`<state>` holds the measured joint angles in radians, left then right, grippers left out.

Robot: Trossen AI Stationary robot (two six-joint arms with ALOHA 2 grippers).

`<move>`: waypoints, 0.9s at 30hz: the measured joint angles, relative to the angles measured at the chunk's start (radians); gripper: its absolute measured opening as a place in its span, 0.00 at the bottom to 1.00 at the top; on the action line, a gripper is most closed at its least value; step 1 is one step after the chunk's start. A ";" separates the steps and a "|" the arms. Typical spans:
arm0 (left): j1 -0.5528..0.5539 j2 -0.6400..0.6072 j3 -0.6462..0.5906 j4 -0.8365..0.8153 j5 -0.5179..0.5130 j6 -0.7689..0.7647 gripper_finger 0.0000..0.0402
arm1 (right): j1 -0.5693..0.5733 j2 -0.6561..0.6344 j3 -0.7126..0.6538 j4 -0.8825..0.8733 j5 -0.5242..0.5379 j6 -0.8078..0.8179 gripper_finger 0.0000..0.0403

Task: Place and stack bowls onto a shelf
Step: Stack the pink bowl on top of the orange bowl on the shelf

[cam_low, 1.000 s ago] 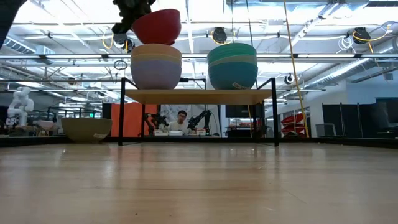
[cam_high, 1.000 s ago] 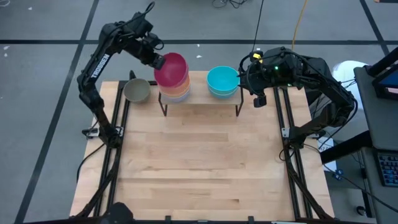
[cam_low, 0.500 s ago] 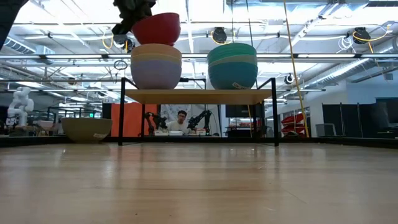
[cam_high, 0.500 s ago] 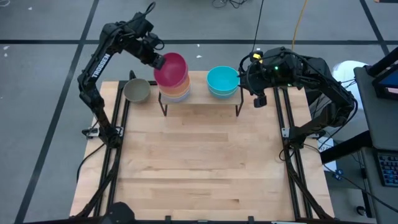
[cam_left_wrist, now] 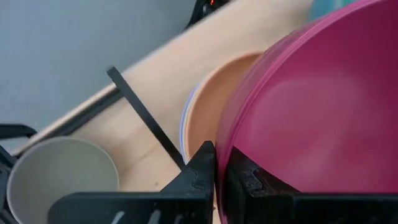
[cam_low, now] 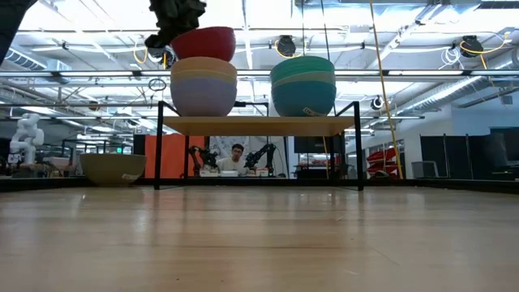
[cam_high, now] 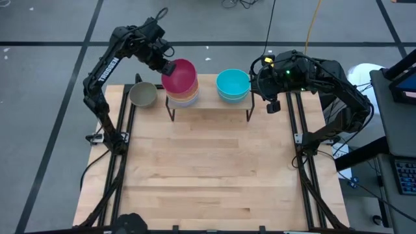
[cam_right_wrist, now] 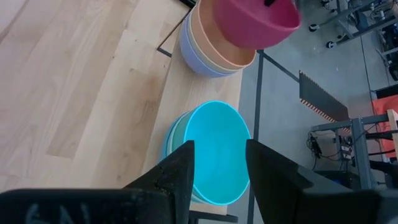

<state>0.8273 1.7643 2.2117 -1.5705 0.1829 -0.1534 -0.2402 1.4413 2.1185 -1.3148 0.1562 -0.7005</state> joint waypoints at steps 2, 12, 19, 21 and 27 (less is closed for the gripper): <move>-0.006 0.001 -0.035 0.000 -0.002 0.001 0.02 | 0.000 0.000 0.000 0.000 0.000 0.000 0.34; -0.013 -0.001 -0.190 0.004 -0.022 0.029 0.05 | 0.000 0.000 0.000 0.001 0.000 0.000 0.34; -0.016 -0.001 -0.209 0.002 -0.027 0.067 0.13 | 0.000 0.000 0.000 0.001 0.000 0.000 0.34; -0.016 -0.001 -0.209 0.002 -0.027 0.069 0.14 | 0.000 0.000 0.000 0.001 0.000 0.000 0.34; -0.016 0.001 -0.210 0.025 -0.026 0.107 0.15 | 0.000 0.000 0.000 0.001 0.000 0.000 0.34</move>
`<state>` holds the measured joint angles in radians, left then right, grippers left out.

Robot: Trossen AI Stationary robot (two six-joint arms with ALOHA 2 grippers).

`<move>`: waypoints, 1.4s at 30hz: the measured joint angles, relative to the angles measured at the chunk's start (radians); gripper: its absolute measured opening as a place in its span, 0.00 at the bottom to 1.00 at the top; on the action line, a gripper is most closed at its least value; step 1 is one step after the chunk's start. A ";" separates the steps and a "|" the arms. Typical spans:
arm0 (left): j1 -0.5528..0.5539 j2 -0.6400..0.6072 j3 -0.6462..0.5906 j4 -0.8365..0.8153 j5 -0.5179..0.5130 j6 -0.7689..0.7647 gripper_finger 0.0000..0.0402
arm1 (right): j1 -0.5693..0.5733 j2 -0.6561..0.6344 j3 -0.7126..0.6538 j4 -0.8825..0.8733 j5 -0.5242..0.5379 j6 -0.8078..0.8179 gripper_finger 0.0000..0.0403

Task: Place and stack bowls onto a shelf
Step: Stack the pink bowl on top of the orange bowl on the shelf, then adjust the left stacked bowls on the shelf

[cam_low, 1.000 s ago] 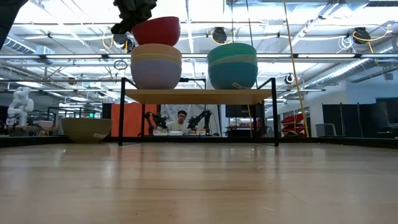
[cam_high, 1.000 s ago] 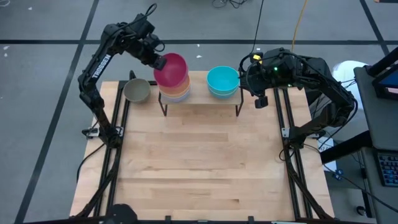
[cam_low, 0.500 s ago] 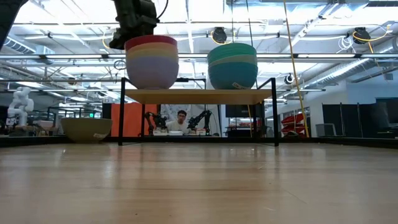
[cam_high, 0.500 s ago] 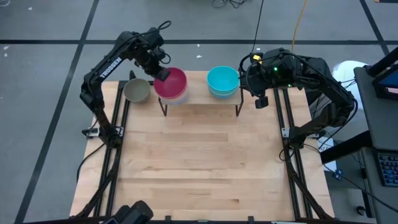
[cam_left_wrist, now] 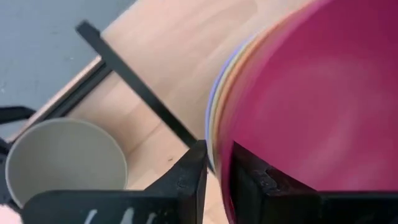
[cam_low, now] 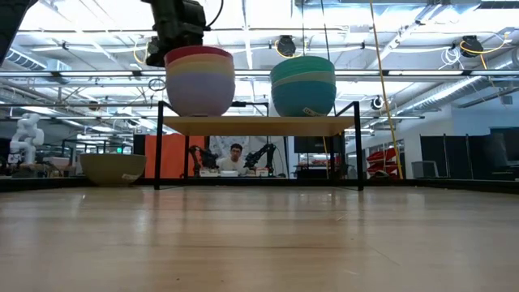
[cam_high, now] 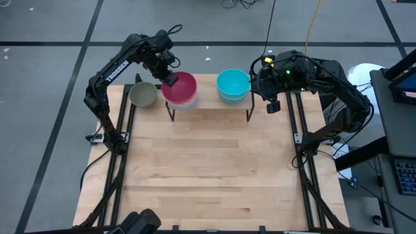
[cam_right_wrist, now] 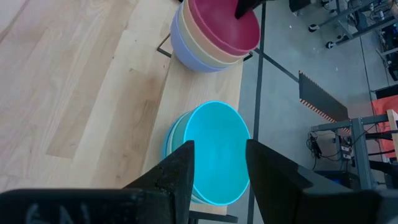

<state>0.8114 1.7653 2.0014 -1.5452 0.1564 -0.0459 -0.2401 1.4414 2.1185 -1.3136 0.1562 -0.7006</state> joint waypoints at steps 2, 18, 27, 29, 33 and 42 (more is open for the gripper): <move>-0.001 0.000 0.000 0.034 0.000 -0.008 0.15 | 0.000 0.000 0.000 0.000 0.000 0.000 0.34; -0.011 0.001 0.247 0.050 -0.001 -0.043 0.16 | 0.000 0.000 0.000 0.000 0.000 0.000 0.34; -0.205 -0.038 0.352 -0.030 0.100 -0.063 0.08 | 0.000 0.000 0.000 0.000 0.000 0.000 0.34; -0.279 -0.044 0.354 -0.027 0.098 -0.062 0.02 | 0.000 0.000 0.000 0.000 0.001 0.000 0.34; -0.404 -0.055 0.352 -0.026 0.056 -0.123 0.01 | 0.000 0.000 0.000 0.000 0.000 0.000 0.34; -0.632 -0.057 0.260 -0.025 -0.202 -0.206 0.01 | 0.000 0.000 0.000 0.000 0.000 0.000 0.34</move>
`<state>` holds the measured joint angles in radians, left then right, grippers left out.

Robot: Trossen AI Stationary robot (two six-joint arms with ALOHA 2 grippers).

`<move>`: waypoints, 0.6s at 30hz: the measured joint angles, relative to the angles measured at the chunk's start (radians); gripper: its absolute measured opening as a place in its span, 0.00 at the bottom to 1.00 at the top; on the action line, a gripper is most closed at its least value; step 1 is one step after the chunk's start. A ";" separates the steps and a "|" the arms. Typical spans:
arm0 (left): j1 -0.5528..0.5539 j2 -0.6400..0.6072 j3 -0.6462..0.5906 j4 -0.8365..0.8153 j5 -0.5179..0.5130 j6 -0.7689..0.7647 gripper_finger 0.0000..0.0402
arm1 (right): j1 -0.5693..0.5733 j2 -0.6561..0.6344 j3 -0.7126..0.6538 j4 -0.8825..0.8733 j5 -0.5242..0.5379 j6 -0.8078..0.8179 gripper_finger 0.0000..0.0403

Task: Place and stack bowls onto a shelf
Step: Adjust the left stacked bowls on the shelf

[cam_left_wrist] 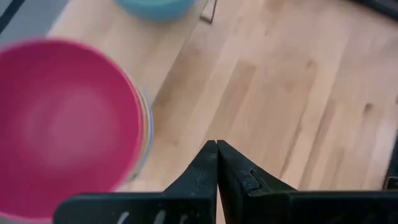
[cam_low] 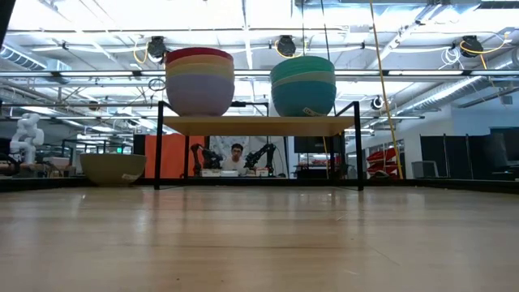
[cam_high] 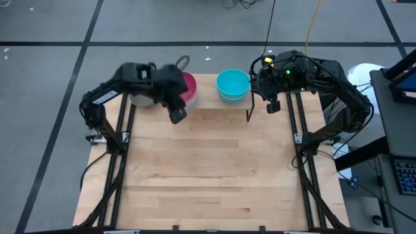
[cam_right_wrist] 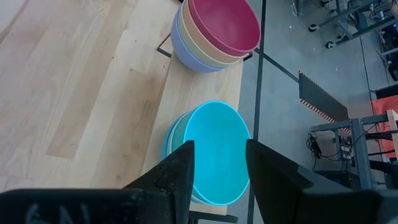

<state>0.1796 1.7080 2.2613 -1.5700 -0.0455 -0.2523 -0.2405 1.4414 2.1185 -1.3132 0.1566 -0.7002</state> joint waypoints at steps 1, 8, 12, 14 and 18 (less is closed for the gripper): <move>-0.010 -0.001 -0.022 0.000 -0.008 -0.015 0.01 | 0.000 0.000 0.000 0.000 0.000 0.000 0.34; -0.039 0.000 -0.195 -0.002 -0.021 -0.020 0.00 | 0.000 0.000 0.000 0.000 0.000 0.000 0.34; -0.033 0.000 -0.277 -0.001 -0.090 -0.020 0.00 | 0.000 0.000 0.000 -0.001 0.000 0.000 0.34; -0.027 0.000 -0.302 -0.002 -0.106 -0.010 0.00 | 0.000 0.000 0.000 -0.001 0.000 0.000 0.34; -0.007 0.000 -0.341 0.000 -0.122 0.021 0.00 | 0.000 0.000 0.000 -0.001 0.000 0.000 0.34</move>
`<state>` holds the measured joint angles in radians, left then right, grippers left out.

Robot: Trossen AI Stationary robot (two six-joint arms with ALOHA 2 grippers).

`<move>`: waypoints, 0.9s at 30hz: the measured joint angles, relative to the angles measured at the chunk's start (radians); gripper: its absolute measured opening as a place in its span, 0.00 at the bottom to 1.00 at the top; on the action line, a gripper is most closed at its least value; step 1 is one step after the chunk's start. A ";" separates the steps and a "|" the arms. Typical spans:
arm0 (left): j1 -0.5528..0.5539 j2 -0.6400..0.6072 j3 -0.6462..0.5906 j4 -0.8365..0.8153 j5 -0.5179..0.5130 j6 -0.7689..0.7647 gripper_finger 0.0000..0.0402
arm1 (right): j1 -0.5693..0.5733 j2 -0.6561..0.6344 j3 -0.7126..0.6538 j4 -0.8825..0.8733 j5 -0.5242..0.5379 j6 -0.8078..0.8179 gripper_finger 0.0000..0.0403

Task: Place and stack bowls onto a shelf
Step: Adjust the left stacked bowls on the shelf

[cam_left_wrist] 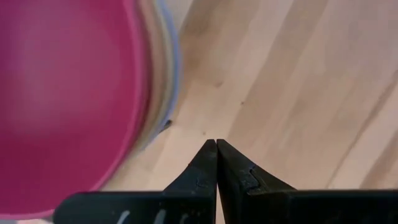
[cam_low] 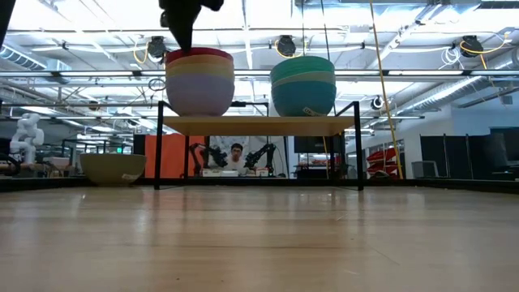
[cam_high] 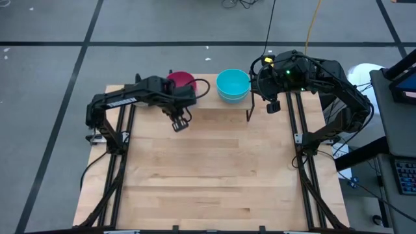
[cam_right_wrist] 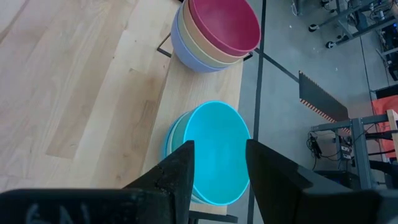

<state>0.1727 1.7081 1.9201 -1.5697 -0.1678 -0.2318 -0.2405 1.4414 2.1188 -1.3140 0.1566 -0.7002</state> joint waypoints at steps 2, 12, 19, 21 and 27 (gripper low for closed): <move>0.013 0.000 -0.013 -0.001 -0.010 0.013 0.00 | 0.000 0.000 0.000 0.000 0.000 0.000 0.34; 0.080 0.000 -0.016 0.004 -0.048 0.067 0.00 | 0.000 0.000 0.000 0.000 0.000 0.000 0.34; 0.127 0.000 -0.016 0.049 -0.051 0.120 0.00 | 0.000 0.000 0.000 0.000 0.000 0.000 0.34; 0.139 0.000 -0.016 0.065 -0.051 0.127 0.00 | 0.000 0.000 0.000 0.000 0.000 0.000 0.34; 0.156 0.000 -0.016 0.053 -0.054 0.133 0.00 | 0.000 0.000 0.000 0.000 0.000 0.000 0.34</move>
<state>0.3284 1.7081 1.9038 -1.5171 -0.2218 -0.0989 -0.2403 1.4414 2.1185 -1.3140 0.1562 -0.7002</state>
